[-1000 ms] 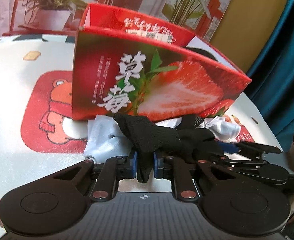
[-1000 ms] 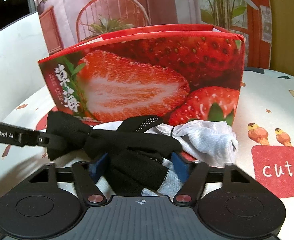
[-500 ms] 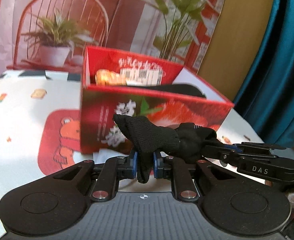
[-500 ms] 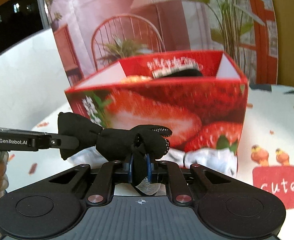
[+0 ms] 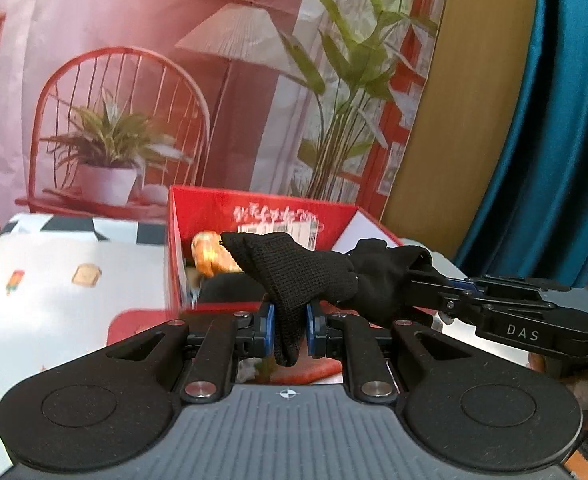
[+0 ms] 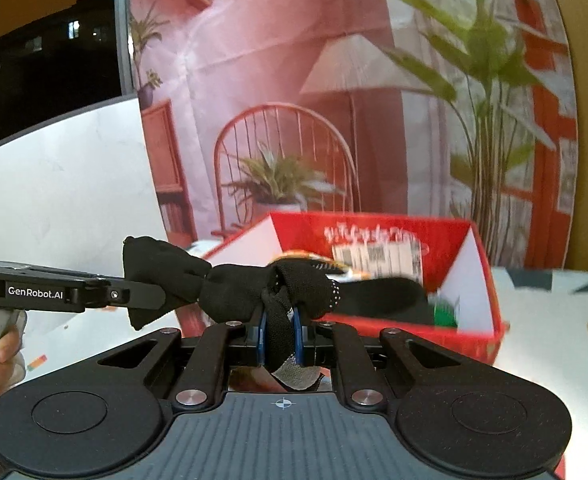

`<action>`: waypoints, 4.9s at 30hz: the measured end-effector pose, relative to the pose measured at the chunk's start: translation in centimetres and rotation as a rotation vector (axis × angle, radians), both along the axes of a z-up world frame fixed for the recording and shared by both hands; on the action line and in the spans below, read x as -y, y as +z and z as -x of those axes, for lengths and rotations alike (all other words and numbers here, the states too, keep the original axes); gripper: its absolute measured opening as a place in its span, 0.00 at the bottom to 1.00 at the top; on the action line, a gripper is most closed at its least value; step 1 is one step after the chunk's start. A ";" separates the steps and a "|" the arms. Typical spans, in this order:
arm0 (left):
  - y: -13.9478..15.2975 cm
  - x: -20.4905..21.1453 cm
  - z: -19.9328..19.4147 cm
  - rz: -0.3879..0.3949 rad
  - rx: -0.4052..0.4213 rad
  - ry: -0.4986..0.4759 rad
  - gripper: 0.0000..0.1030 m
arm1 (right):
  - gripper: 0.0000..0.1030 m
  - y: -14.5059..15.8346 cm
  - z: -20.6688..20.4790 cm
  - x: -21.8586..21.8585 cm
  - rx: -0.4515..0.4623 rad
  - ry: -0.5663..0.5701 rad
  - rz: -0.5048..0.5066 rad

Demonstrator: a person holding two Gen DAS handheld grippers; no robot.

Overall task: Organize soft objects
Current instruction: 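Lift the black gloves with the left tool and drop them into the box, then close the left tool on the white socks while the right tool grips their other end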

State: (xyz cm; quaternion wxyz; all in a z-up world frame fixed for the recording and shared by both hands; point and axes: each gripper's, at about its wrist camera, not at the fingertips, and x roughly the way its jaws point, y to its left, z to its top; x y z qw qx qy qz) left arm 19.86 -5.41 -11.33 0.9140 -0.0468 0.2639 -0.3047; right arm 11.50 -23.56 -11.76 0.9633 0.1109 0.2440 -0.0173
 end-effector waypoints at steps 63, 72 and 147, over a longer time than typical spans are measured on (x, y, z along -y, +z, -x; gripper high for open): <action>-0.3 2.6 -8.9 -0.231 -0.077 0.132 1.00 | 1.00 -1.5 -9.1 6.3 -0.083 -0.184 0.095; -0.2 0.8 -3.8 -0.229 -0.023 0.215 1.00 | 1.00 -0.8 -4.4 4.6 0.005 -0.208 0.089; -10.5 0.7 -0.6 -0.235 -0.183 0.140 0.18 | 0.17 -12.5 2.7 2.6 -0.241 -0.226 0.055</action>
